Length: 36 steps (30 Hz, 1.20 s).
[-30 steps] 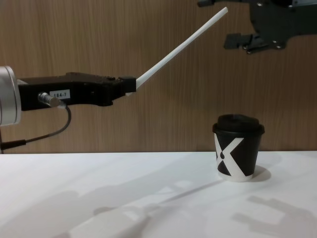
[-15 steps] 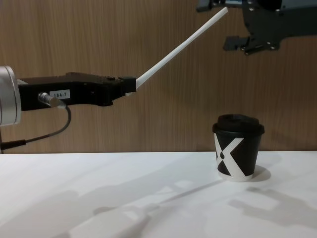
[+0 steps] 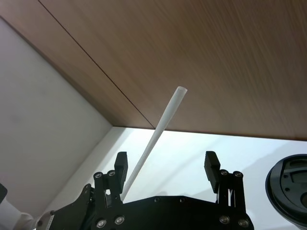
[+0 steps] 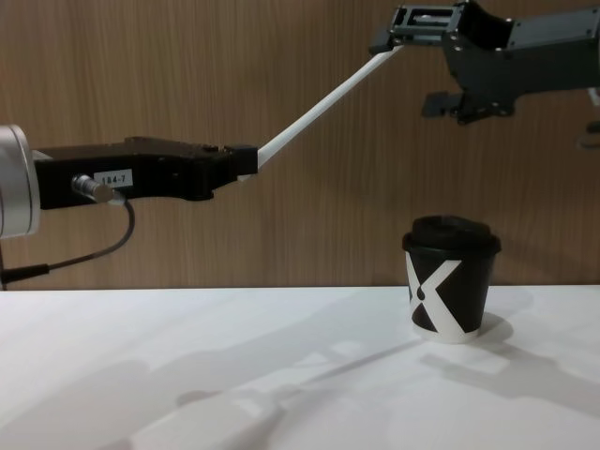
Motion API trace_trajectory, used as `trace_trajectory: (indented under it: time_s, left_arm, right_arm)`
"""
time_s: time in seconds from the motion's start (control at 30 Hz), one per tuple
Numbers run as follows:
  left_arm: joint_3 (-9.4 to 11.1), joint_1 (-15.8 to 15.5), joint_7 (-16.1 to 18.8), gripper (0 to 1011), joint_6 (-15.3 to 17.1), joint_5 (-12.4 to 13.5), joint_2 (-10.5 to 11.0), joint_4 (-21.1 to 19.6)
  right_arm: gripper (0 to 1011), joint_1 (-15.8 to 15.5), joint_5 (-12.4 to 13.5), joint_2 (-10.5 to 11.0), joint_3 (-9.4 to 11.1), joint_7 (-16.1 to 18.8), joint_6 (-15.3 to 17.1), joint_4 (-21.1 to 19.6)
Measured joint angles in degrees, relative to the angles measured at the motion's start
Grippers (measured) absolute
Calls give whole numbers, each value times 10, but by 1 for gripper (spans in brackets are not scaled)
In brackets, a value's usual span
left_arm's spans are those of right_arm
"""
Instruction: Pick up the straw with one hand, pass it to the other hand, and insert it into the cup.
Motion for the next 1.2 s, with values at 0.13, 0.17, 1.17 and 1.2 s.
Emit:
trace_trajectory:
  time_s: [0.13,0.17,1.17,1.2]
  left_arm:
    - [0,0,0,0,0,0,0,0]
    - [0,0,0,0,0,0,0,0]
    - [0,0,0,0,0,0,0,0]
    - [0,0,0,0,0,0,0,0]
  right_arm:
    - [1001,9,-2,0,-6,3,-5,14]
    - [1001,10,-2,0,-6,3,-6,16]
    - [1001,46,11,-6,-25,15,-17,59]
    - [1001,46,12,-7,-25,15,-17,60]
